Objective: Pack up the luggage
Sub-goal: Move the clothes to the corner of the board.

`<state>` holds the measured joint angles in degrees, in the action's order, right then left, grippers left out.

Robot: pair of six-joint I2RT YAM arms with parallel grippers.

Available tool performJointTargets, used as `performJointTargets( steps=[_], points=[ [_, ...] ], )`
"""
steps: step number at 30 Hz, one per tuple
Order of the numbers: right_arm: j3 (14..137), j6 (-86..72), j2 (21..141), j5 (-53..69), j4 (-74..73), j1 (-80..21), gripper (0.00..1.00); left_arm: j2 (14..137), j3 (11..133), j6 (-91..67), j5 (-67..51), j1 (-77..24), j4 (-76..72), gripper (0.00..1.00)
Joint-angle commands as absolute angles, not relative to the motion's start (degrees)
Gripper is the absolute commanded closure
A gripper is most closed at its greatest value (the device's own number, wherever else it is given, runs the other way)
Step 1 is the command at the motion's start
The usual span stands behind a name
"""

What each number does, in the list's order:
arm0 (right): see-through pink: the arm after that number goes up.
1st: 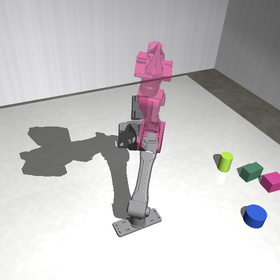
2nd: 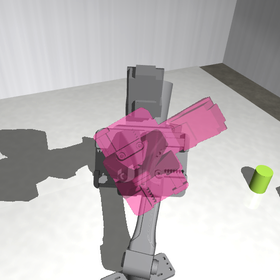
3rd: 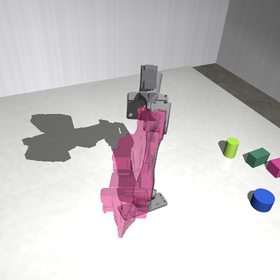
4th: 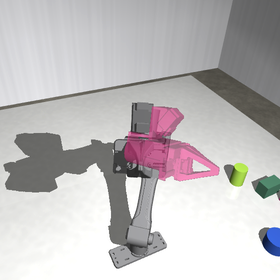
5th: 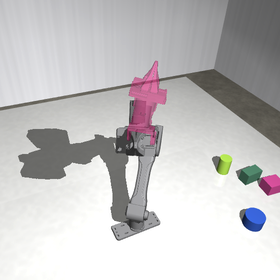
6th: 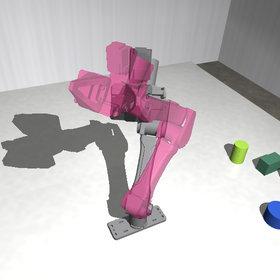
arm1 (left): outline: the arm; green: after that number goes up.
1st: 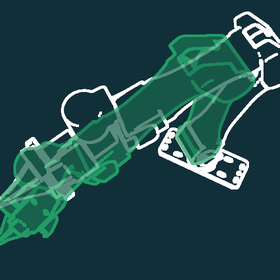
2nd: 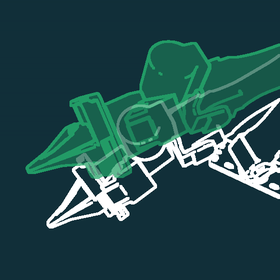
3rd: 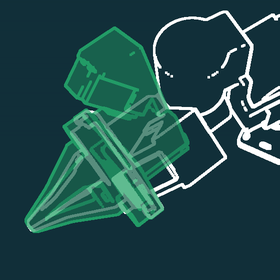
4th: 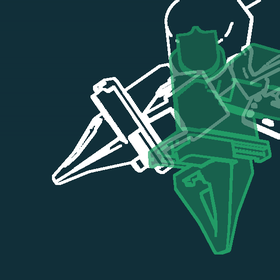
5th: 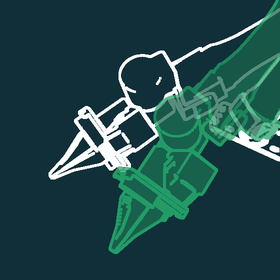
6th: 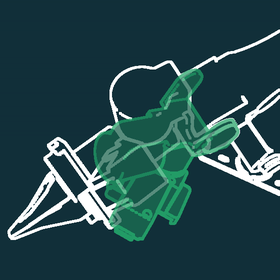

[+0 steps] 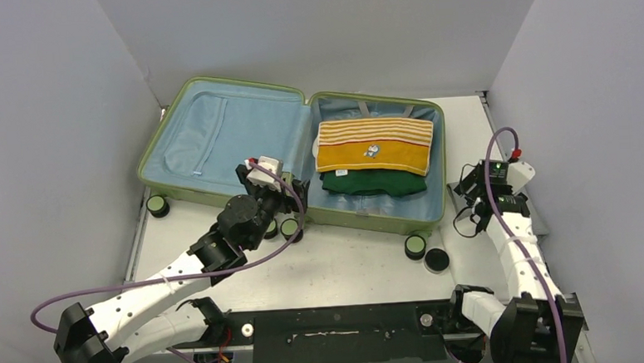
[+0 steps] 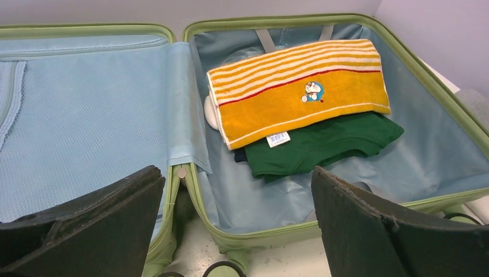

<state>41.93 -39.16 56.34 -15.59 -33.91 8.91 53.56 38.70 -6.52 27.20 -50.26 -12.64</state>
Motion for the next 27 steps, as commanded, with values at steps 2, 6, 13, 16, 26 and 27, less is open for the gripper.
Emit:
performJointTargets(
  steps=[2, 6, 13, 16, 26, 27],
  points=[
    [40.5, -31.2, 62.5, -9.0, -20.5, 8.7, 0.2, 54.7, 40.7, -5.4, 28.1, -50.8, -14.2, 0.03],
    [39.5, -29.7, 65.5, -7.2, -17.1, 8.7, 0.21, 55.4, 40.9, -5.1, 28.2, -50.7, -14.0, 0.03],
    [38.9, -26.5, 72.9, -8.9, -14.2, 9.0, 0.21, 56.2, 40.9, -4.9, 28.4, -50.7, -13.7, 0.03],
    [39.2, -26.6, 75.2, -9.1, -13.8, 9.1, 0.22, 56.4, 40.9, -4.8, 28.4, -50.7, -13.7, 0.03],
    [38.1, -27.1, 82.3, -10.0, -12.0, 9.1, 0.27, 57.1, 41.0, -4.9, 28.3, -50.8, -13.5, 0.03],
    [38.1, -27.3, 83.1, -10.0, -11.9, 9.1, 0.29, 57.2, 41.0, -4.9, 28.4, -50.7, -13.5, 0.03]
  ],
)
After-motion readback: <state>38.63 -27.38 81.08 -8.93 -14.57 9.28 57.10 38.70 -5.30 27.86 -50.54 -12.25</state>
